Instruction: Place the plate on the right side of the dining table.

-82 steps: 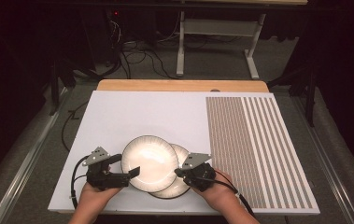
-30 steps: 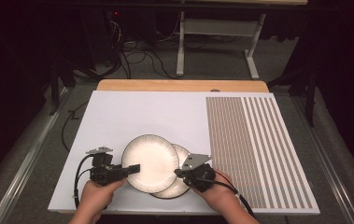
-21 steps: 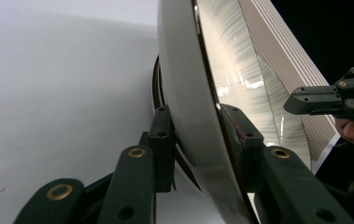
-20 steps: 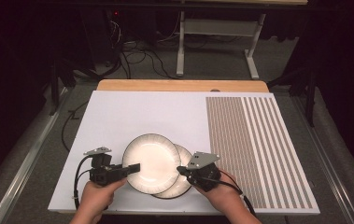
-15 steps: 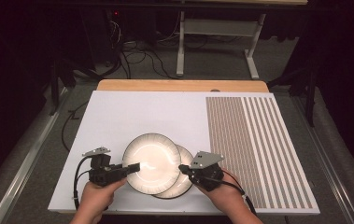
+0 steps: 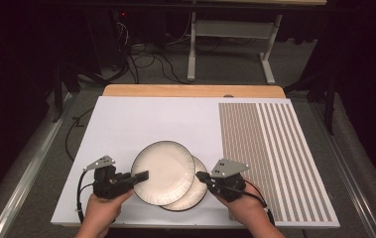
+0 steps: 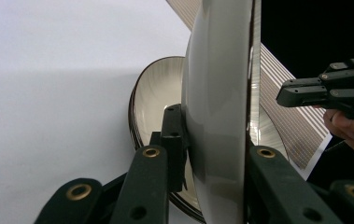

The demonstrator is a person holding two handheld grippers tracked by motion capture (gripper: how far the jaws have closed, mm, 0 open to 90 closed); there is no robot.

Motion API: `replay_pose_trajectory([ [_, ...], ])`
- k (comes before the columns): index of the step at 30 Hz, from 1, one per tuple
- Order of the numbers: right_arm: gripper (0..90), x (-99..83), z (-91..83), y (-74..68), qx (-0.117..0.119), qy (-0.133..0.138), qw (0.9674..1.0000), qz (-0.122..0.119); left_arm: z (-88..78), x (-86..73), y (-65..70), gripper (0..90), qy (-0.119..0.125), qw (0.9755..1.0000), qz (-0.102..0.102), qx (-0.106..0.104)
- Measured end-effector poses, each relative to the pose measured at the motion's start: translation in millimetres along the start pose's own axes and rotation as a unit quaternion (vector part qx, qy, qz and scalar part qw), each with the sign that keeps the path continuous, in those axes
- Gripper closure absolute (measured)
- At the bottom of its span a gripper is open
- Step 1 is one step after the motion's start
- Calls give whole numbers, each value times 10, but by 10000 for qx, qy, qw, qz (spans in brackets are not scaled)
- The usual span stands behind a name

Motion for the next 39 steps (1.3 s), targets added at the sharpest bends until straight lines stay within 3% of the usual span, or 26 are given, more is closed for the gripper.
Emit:
replay_pose_trajectory([
  [8, 871, -13, -175, 90, -157, 200, 9996, 118, -51, 36, 17, 776, 284, 9992, 254, 79],
  [17, 820, -68, -406, 234, -368, 408, 9981, 268, -124, 86, -28, 780, 615, 9962, 548, 271],
  [31, 553, -113, -726, 342, -676, 779, 9941, 336, -236, 143, -164, 779, 1025, 9903, 796, 497],
  [39, 396, -179, -849, 410, -803, 1037, 9902, 470, -273, 143, -183, 773, 1021, 9872, 1099, 544],
])
Point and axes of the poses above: each handheld gripper's, and its own axes: z roughly forward along the jaws, x roughly out of its top, y roughly to its right, the point moved 7 cm from there along z, roughly forward along the jaws, and after that the axes turned 15 degrees about x, right-handed, at the moved point
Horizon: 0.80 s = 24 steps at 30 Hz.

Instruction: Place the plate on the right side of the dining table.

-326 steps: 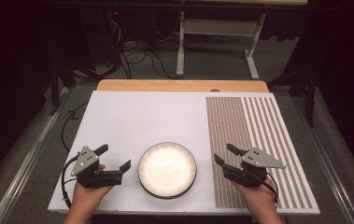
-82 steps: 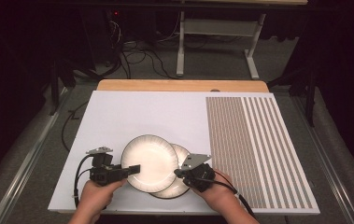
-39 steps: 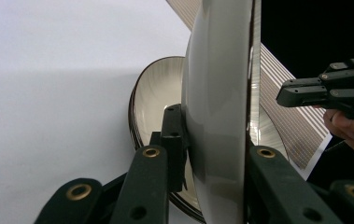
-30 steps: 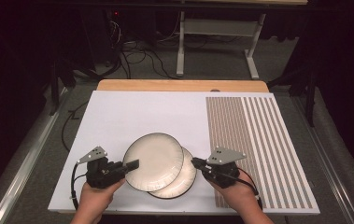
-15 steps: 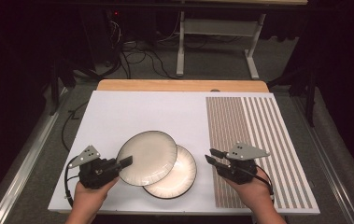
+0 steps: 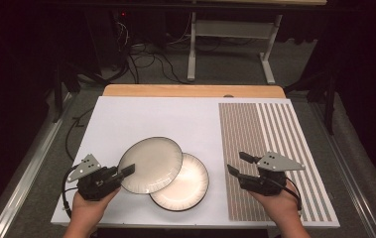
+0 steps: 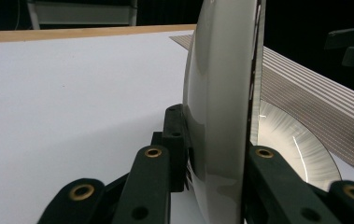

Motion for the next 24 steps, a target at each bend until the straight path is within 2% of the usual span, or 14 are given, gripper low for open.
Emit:
replay_pose_trajectory([
  [5, 243, -22, -51, 47, -1, 222, 9997, 113, -7, 3, 9, 772, 18, 9999, 103, 27],
  [6, 217, -28, -61, 45, -51, 232, 9995, 191, -8, 4, 11, 771, 33, 9999, 135, 39],
  [7, 179, -21, -69, 56, -86, 289, 9994, 139, -11, 5, 14, 771, 39, 9998, 171, 42],
  [13, 19, -23, -120, 59, -281, 451, 9983, 248, -23, 8, 29, 769, 71, 9995, 290, 65],
  [20, 5, -53, -145, 79, -385, 430, 9980, 257, -25, 8, 33, 765, 70, 9993, 356, 112],
  [24, 5, -39, -154, 79, -450, 453, 9978, 182, -30, 14, 45, 765, 79, 9990, 418, 132],
])
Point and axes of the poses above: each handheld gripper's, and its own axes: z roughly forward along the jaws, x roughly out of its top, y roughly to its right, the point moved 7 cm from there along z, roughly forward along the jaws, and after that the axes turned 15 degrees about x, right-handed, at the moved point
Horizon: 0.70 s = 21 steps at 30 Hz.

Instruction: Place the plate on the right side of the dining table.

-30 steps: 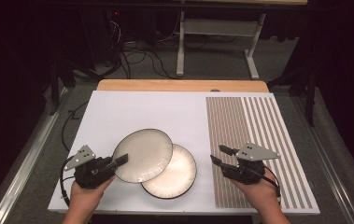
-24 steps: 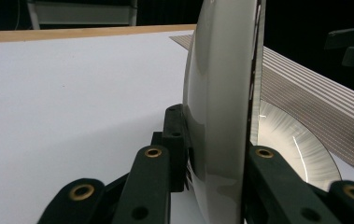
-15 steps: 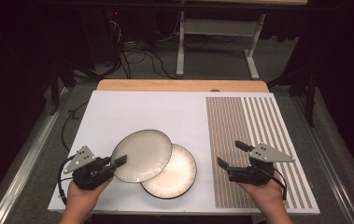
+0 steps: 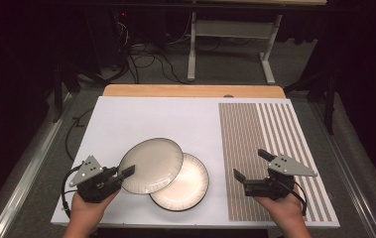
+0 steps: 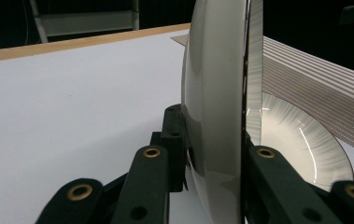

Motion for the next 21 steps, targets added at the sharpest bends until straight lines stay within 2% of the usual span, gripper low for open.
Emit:
replay_pose_trajectory([
  [6, 5, 8, 31, -38, -3, -55, 10000, 6, 1, -2, -4, 766, -15, 10000, -40, -10],
  [8, 5, 14, 48, -50, 3, -65, 10000, -66, 1, -1, -3, 766, -13, 10000, -30, -7],
  [12, 6, 39, 94, -105, 66, 39, 9999, -132, -1, 0, -1, 765, -8, 10000, 6, 2],
  [21, 6, 71, 249, -231, 217, -25, 9995, -210, -1, 1, -2, 763, -20, 10000, 50, 26],
])
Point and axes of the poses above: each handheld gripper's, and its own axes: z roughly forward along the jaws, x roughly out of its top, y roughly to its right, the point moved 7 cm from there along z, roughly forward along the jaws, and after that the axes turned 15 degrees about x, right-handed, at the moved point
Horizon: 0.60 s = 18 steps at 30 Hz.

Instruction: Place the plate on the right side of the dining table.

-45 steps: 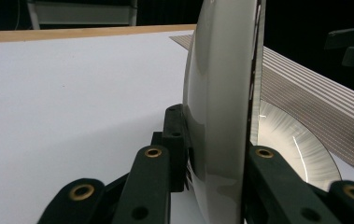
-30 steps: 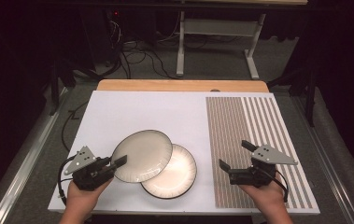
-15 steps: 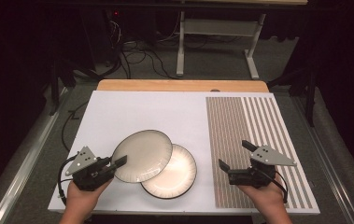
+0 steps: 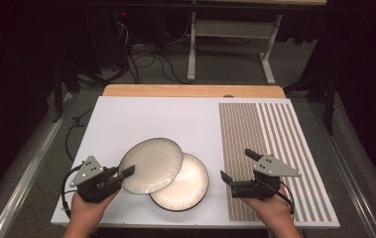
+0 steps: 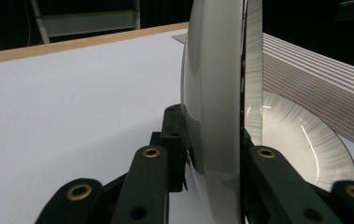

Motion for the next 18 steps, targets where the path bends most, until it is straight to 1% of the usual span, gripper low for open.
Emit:
replay_pose_trajectory([
  [3, 6, 14, 66, -42, 121, -30, 9999, -36, 1, -1, 0, 763, 5, 10000, -10, -12],
  [5, 6, 23, 118, -71, 201, -77, 9997, -105, -1, -3, 0, 763, 9, 10000, -23, -8],
  [7, 6, 37, 174, -84, 262, -107, 9995, -109, -2, -5, -1, 764, 7, 10000, -29, 0],
  [12, 7, 49, 300, -104, 385, -170, 9991, -64, -1, -4, -1, 764, 2, 10000, -44, -1],
  [13, 7, 44, 318, -110, 403, -218, 9989, -56, 0, -5, -3, 764, -3, 10000, -54, 0],
  [15, 14, 42, 370, -124, 475, -232, 9986, -70, 3, -7, -6, 764, -21, 10000, -84, 8],
  [18, 22, 43, 447, -160, 577, -314, 9978, -26, 2, -8, -7, 763, -24, 10000, -88, 18],
])
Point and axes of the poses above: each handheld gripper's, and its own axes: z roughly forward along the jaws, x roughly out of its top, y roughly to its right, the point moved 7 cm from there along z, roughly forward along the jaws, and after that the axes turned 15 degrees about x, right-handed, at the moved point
